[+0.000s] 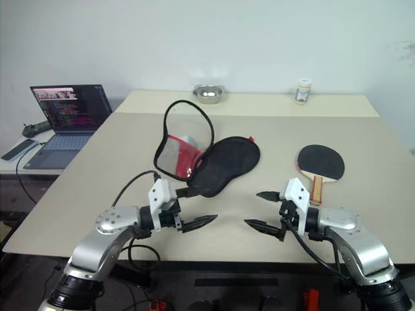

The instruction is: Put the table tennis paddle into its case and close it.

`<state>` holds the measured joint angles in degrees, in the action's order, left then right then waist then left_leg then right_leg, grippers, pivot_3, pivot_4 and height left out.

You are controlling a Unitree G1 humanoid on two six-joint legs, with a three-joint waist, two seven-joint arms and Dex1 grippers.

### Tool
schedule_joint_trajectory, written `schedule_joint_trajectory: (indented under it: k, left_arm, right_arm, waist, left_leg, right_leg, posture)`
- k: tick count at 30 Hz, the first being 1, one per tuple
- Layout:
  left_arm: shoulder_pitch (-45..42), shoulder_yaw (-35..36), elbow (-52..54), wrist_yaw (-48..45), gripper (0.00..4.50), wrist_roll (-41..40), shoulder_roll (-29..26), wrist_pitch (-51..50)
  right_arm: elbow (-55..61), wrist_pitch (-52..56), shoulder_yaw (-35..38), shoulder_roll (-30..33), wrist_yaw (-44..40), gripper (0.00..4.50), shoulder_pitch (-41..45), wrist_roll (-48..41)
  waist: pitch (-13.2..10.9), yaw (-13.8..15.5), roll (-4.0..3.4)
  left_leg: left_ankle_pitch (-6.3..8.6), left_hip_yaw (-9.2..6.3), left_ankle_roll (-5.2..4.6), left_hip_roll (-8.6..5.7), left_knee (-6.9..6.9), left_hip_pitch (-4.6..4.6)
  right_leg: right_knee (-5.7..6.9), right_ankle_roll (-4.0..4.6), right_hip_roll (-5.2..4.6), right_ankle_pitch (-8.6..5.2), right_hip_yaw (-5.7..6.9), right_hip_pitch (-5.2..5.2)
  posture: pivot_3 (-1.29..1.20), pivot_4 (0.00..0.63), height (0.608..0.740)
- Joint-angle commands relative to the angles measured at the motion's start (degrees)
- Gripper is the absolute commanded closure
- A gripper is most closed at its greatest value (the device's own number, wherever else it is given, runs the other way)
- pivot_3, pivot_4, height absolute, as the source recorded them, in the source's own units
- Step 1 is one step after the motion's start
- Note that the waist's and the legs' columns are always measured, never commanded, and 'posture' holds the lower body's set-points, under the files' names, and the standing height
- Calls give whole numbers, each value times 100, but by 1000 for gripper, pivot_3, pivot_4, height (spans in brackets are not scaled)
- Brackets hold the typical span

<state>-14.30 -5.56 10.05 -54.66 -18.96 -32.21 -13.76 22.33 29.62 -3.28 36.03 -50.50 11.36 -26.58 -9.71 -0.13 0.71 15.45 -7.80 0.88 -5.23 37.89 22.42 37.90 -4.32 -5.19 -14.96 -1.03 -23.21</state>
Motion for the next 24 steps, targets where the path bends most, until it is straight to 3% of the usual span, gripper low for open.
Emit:
schedule_joint_trajectory:
  k: [1, 11, 17, 24]
  left_arm:
    - [-128, 177, -112, -57, 147, 2, -69, 218]
    - [-493, 712, -358, -308, 147, -329, -505, 43]
    - [-584, 1428, -690, -682, 147, -604, -1238, -59]
    - [-952, 1601, -1299, -1080, 147, -813, -1495, -235]
  right_arm:
    - [202, -13, 30, -46, 161, 96, -56, 22]
    - [146, 508, -250, -555, 698, 96, 449, -86]
    - [-671, 1773, -942, -1324, 1593, 96, 1434, 346]
    - [-1882, 1796, -912, -2475, 2371, 96, 2168, 693]
  waist:
    - [0, 0, 0]
    - [0, -29, 0]
    - [0, -84, 0]
    - [1, -121, 1]
  left_leg:
    - [0, 0, 0, 1, 0, 0]
    - [0, 0, 0, 1, 0, -1]
    - [0, 0, 1, 2, -3, -2]
    - [-9, -5, 17, -4, -3, 2]
  right_leg:
    - [0, 0, 0, 0, -1, 0]
    - [3, 0, 1, 0, -1, -3]
    - [6, 1, 2, 0, -2, -8]
    - [4, 1, 0, 1, 0, -15]
  posture:
    - [0, 150, 740]
    - [0, 150, 740]
    - [0, 150, 740]
    - [0, 150, 740]
